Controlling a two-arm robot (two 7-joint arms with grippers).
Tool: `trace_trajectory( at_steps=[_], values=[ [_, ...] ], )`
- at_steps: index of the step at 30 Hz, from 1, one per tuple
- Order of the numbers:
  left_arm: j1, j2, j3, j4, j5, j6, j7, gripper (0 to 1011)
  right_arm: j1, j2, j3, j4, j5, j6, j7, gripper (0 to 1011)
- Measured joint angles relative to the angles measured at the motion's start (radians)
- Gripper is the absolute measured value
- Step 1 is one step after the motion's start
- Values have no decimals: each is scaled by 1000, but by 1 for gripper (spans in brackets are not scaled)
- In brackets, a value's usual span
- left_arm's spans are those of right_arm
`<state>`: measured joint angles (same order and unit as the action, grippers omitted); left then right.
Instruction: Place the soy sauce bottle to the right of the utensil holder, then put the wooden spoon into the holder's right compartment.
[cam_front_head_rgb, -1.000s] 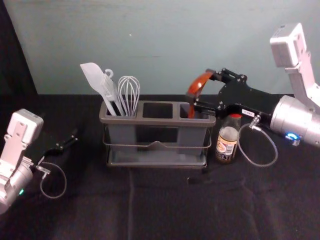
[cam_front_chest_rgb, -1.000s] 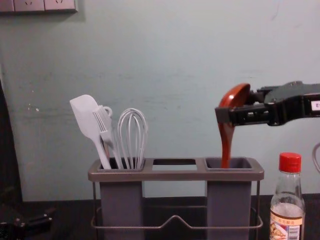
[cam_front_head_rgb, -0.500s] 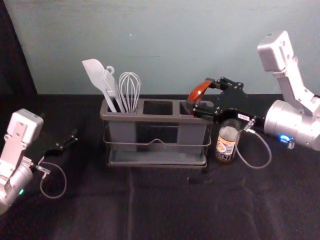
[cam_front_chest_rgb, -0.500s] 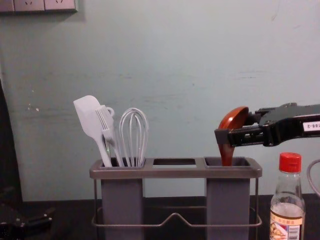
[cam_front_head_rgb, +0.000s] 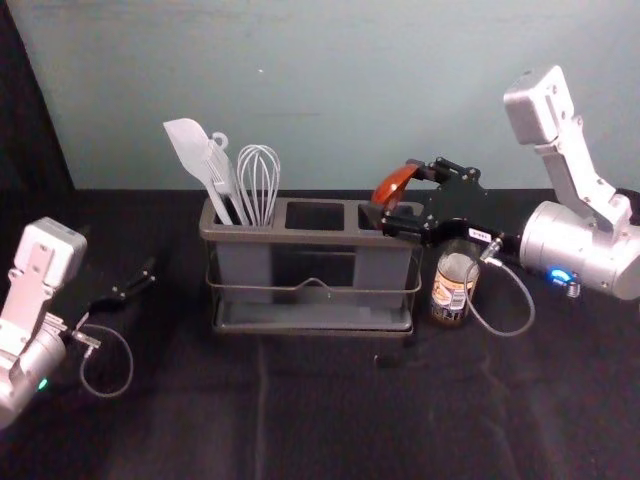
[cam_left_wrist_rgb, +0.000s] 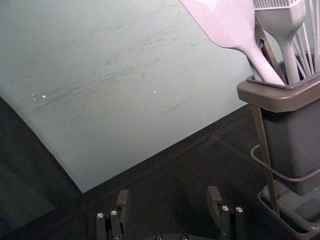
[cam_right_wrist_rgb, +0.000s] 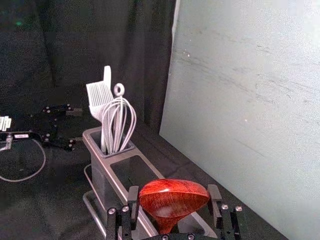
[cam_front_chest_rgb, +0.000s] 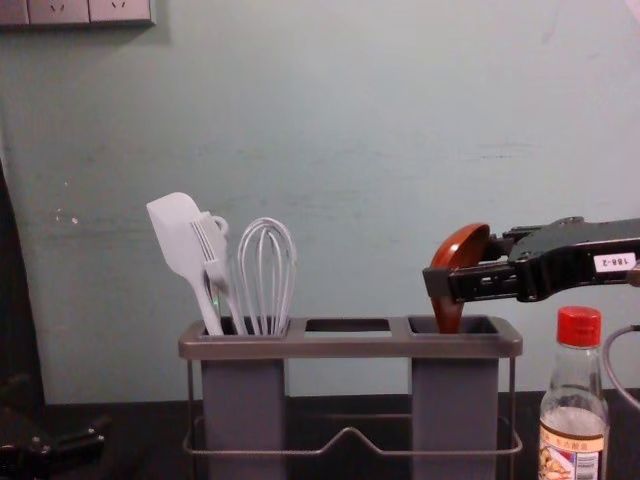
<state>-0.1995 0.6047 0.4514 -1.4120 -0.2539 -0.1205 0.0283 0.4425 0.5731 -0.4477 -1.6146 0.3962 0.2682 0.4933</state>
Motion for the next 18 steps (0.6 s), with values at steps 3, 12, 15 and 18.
trace_trajectory(
  at_steps=[3,12,15,18],
  values=[
    [0,0,0,0,0,0,0,1011,7,-3,-2,7,2,12,2,838],
    [0,0,0,0,0,0,0,1012,7,-3,-3,8,2,17,3,838],
    [0,0,0,0,0,0,0,1011,6,-3,-4,8,1,17,3,838],
    [0,0,0,0,0,0,0,1011,5,-3,-5,8,0,20,4,893]
  ],
)
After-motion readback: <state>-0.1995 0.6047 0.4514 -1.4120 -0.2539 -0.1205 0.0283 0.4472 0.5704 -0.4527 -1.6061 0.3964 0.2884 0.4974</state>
